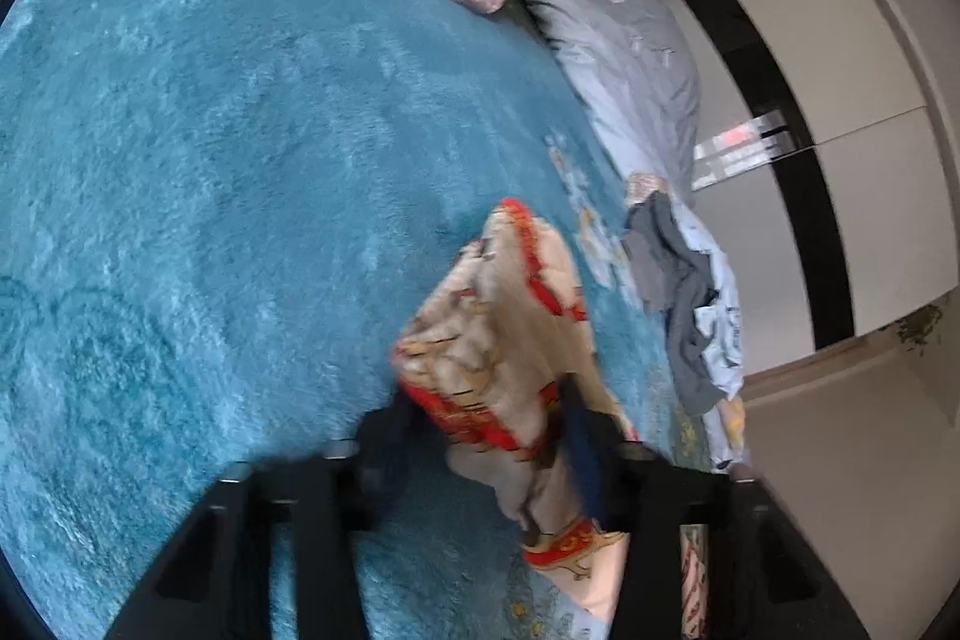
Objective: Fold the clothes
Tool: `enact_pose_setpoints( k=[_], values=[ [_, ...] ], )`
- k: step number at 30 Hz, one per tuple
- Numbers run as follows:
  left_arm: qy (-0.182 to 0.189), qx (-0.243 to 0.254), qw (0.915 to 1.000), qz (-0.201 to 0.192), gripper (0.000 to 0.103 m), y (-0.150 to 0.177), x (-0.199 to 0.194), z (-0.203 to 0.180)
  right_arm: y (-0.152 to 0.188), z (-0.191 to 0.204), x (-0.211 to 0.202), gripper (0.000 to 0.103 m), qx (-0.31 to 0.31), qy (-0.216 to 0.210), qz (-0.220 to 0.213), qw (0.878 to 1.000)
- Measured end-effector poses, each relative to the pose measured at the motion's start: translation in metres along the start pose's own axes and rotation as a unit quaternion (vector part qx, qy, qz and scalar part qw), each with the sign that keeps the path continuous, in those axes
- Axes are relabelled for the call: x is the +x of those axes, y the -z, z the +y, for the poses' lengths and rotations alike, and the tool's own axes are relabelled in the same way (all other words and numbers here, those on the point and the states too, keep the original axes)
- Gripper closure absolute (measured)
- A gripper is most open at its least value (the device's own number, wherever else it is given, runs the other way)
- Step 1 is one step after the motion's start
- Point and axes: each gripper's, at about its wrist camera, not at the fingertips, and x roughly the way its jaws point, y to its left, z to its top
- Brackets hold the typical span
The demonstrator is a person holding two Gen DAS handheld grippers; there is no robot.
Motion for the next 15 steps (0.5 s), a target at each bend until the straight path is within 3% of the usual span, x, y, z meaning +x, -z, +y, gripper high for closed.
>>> enact_pose_setpoints(
  k=[3, 5, 9, 11, 14, 15],
  values=[
    [-0.018, -0.015, 0.9997, 0.005, 0.081, -0.007, 0.001, 0.003, 0.001, 0.011, 0.001, 0.086, -0.02, 0.018, 0.004, 1.0],
    [-0.018, -0.011, 0.9998, 0.002, 0.085, -0.018, -0.001, -0.009, -0.001, 0.022, 0.0, 0.087, -0.034, 0.026, 0.004, 0.999],
    [0.015, 0.027, 0.9994, -0.015, 0.086, -0.046, -0.021, -0.056, -0.008, 0.061, -0.009, 0.09, -0.078, 0.024, -0.008, 0.997],
    [0.04, 0.062, 0.9966, -0.036, 0.086, -0.056, -0.045, -0.082, -0.011, 0.088, -0.025, 0.091, -0.116, -0.003, -0.02, 0.993],
    [0.046, 0.089, 0.9937, -0.049, 0.086, -0.055, -0.071, -0.087, -0.008, 0.107, -0.051, 0.091, -0.162, -0.036, -0.038, 0.985],
    [0.03, 0.084, 0.9955, -0.033, 0.086, -0.051, -0.069, -0.073, -0.006, 0.103, -0.057, 0.091, -0.166, -0.035, -0.041, 0.985]
  ],
)
